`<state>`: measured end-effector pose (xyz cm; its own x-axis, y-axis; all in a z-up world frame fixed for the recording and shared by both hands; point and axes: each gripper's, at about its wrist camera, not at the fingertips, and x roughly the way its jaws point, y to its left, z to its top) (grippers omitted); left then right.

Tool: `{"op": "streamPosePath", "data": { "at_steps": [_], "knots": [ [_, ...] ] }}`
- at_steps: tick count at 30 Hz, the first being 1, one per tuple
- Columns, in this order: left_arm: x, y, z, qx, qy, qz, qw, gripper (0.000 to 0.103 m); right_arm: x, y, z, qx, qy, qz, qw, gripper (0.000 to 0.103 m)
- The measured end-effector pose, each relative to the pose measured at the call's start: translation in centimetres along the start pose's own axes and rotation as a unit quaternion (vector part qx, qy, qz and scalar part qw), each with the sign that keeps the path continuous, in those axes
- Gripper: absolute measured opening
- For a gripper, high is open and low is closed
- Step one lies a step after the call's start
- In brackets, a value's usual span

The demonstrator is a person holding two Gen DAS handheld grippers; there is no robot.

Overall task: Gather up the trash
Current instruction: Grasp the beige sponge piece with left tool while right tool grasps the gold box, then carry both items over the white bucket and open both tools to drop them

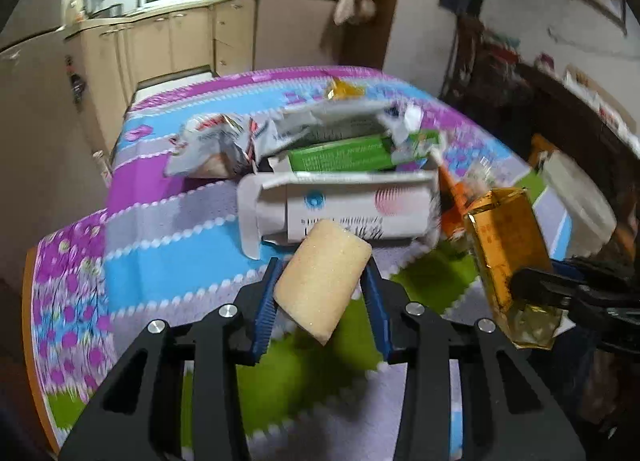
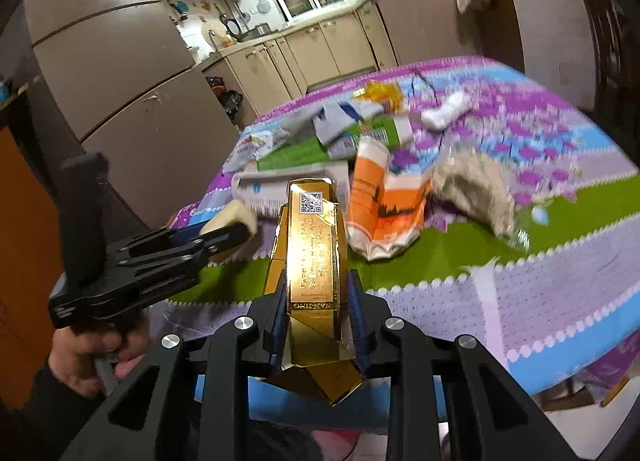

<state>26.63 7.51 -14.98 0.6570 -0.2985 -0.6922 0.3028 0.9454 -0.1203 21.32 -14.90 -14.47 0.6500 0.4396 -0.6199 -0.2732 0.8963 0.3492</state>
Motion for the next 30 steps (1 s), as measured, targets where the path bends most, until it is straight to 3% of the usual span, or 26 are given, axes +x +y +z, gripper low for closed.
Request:
{"op": "streamPosePath", "data": {
  "at_steps": [7,16,19,30],
  "knots": [
    [-6.2,-1.1,0.7,-0.054,-0.079,0.037,0.9948,0.038,-4.4,3.0,2.0,-0.085,-0.092,-0.058,0.99,0.028],
    [-14.7,-5.7,4.5,-0.073,-0.208,0.092,0.9711,0.038,-11.2,5.7,6.3,-0.153,-0.205,-0.098,0.962,0.028],
    [-15.8,-7.0,5.0,-0.07,-0.224,0.092,0.9678,0.038,-13.3,5.9,7.5,-0.161,-0.229,-0.105,0.954,0.028],
    [-16.4,-10.7,7.2,-0.048,-0.239,0.073,0.9671,0.038,-17.7,4.1,8.9,-0.15,-0.245,-0.125,0.95,0.028]
  ]
}}
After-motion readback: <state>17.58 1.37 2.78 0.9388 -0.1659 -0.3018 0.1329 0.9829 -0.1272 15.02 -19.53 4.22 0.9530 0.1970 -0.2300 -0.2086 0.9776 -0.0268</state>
